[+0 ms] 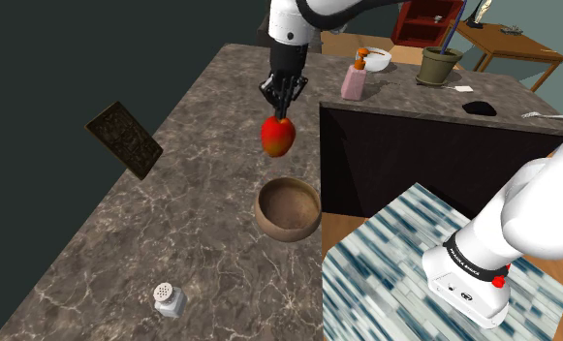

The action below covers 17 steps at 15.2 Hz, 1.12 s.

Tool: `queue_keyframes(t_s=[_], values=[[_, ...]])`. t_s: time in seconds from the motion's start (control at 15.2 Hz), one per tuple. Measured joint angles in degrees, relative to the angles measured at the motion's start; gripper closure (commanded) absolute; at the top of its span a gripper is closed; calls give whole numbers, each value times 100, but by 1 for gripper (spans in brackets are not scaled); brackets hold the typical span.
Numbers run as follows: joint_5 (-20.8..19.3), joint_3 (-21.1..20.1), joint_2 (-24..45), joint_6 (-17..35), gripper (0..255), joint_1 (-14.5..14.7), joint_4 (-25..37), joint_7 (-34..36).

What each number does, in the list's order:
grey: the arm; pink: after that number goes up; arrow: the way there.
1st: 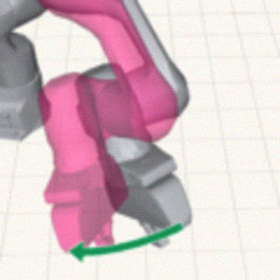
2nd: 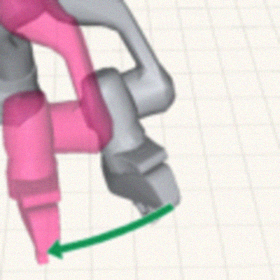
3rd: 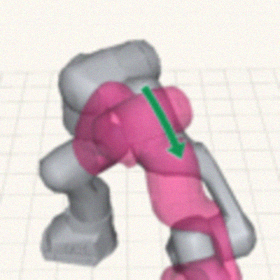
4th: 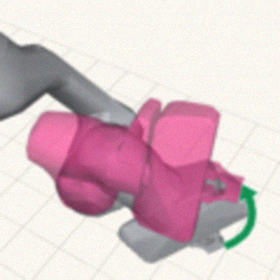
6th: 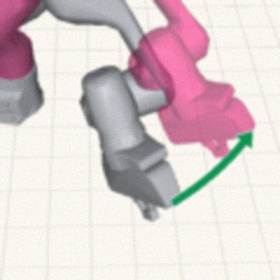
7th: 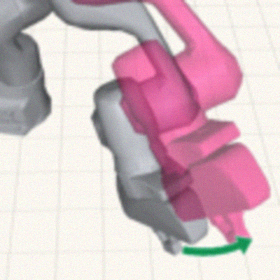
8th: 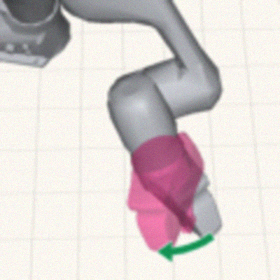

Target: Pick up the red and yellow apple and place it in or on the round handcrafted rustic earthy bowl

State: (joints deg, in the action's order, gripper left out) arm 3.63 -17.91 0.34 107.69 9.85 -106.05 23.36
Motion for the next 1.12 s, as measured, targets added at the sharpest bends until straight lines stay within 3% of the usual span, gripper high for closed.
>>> queue_keyframes(t_s=[0.66,1.12], values=[[-1,7,-33,-759,255,-8,728,30],[225,-210,-739,-1202,255,211,534,461]])
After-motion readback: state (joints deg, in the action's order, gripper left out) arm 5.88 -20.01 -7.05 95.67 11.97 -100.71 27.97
